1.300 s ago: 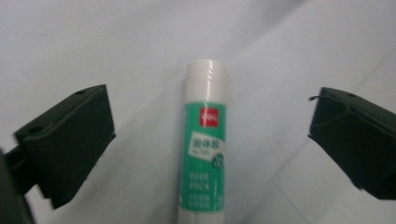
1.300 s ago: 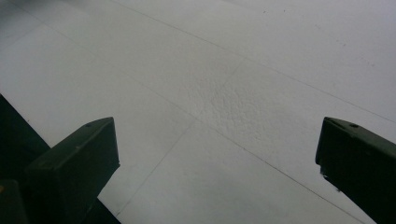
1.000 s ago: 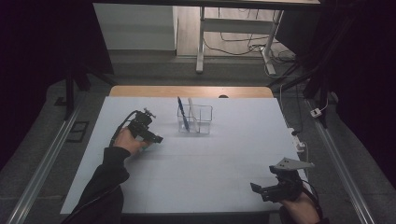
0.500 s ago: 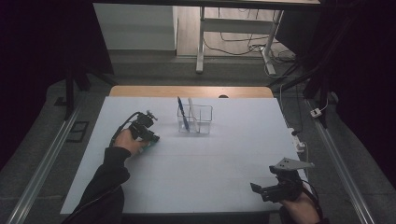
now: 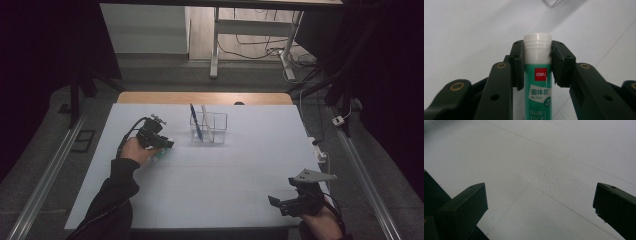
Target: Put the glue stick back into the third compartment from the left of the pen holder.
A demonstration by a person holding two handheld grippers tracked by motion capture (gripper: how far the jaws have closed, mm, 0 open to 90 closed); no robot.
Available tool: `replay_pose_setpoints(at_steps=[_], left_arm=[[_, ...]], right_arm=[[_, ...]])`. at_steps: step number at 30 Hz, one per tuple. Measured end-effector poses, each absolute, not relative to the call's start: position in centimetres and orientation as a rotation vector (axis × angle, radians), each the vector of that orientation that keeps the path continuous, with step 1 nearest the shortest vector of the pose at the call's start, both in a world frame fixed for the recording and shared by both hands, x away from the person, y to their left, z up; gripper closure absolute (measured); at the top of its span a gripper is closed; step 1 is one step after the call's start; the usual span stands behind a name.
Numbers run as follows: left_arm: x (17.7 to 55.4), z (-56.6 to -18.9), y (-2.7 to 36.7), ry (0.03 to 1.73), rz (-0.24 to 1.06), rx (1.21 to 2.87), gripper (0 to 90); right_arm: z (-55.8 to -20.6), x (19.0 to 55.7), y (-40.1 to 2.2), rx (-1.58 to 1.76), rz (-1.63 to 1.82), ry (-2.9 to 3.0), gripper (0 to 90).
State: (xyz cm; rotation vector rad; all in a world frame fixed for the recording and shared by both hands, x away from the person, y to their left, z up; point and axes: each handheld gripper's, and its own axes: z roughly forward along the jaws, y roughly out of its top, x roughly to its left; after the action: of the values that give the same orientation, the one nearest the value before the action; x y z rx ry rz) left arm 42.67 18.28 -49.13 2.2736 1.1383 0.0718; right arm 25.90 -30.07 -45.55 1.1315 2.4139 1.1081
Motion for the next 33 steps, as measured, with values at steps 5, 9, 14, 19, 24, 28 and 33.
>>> replay_pose_setpoints(at_steps=[5, 9, 14, 19, 24, 28, 33], left_arm=[[42.3, -47.7, 17.7, 1.085, 0.085, 2.226, 64.6], [42.0, -46.5, 17.1, 1.040, 0.104, 2.188, 64.6], [41.7, -45.1, 16.2, 0.989, 0.128, 2.144, 64.6], [41.6, -43.6, 15.2, 0.944, 0.152, 2.106, 64.6], [41.6, -42.3, 14.2, 0.906, 0.168, 2.068, 64.6], [41.7, -41.4, 13.5, 0.884, 0.184, 2.046, 64.6], [42.0, -40.6, 12.6, 0.861, 0.193, 2.015, 64.6]], right_arm=[[-45.6, 25.9, -30.1, 1.130, 1.112, 2.414, 0.0], [-45.5, 25.9, -30.1, 1.130, 1.111, 2.413, 0.0], [-45.5, 25.9, -30.1, 1.129, 1.114, 2.412, 0.0], [-45.5, 25.9, -30.2, 1.130, 1.115, 2.411, 0.0], [-45.5, 25.8, -30.2, 1.129, 1.117, 2.409, 0.0], [-45.5, 25.8, -30.2, 1.128, 1.112, 2.409, 0.0], [-45.5, 25.8, -30.2, 1.127, 1.113, 2.410, 0.0]])
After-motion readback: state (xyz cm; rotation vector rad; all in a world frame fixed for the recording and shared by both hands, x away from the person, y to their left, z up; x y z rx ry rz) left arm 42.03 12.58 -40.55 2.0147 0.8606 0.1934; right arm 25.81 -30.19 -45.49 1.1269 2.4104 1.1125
